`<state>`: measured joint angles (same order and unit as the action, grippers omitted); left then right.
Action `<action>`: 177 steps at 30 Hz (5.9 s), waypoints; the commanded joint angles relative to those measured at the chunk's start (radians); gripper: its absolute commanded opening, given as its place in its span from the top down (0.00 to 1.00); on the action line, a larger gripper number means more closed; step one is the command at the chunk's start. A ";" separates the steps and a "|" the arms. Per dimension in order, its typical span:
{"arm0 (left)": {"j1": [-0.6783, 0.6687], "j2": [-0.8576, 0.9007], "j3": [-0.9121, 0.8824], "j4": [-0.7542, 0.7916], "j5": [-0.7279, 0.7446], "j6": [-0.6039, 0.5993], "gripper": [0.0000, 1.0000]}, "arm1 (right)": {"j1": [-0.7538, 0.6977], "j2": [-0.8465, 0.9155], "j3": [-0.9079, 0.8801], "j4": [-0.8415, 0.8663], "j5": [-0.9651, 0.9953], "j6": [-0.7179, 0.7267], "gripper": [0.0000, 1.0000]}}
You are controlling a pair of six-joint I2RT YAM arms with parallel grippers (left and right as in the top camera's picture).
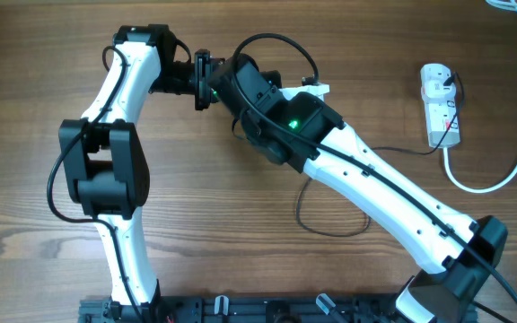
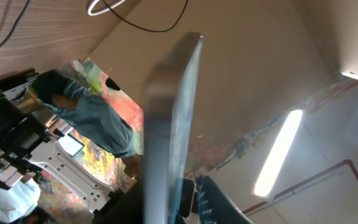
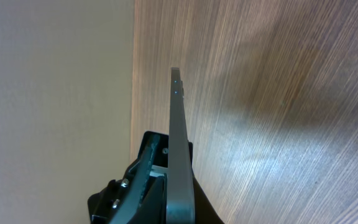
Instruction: Plug charger to phone and switch on socket
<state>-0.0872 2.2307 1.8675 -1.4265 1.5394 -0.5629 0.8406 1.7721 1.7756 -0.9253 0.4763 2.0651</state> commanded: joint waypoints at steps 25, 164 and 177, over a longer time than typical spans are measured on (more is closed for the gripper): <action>0.012 -0.034 0.008 0.116 -0.224 0.048 0.96 | -0.134 -0.258 0.011 -0.052 -0.073 -0.929 0.00; 0.017 -0.303 0.008 0.457 -0.449 0.303 0.96 | -0.356 -0.293 -0.457 0.035 -1.084 -1.836 0.96; -0.048 -0.303 0.008 0.399 -0.367 0.504 0.96 | -0.273 -0.376 -0.457 0.098 -0.912 -1.744 0.96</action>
<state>-0.1421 1.9392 1.8671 -1.0283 1.1252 -0.0902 0.5671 1.4574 1.3045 -0.8322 -0.5362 0.2764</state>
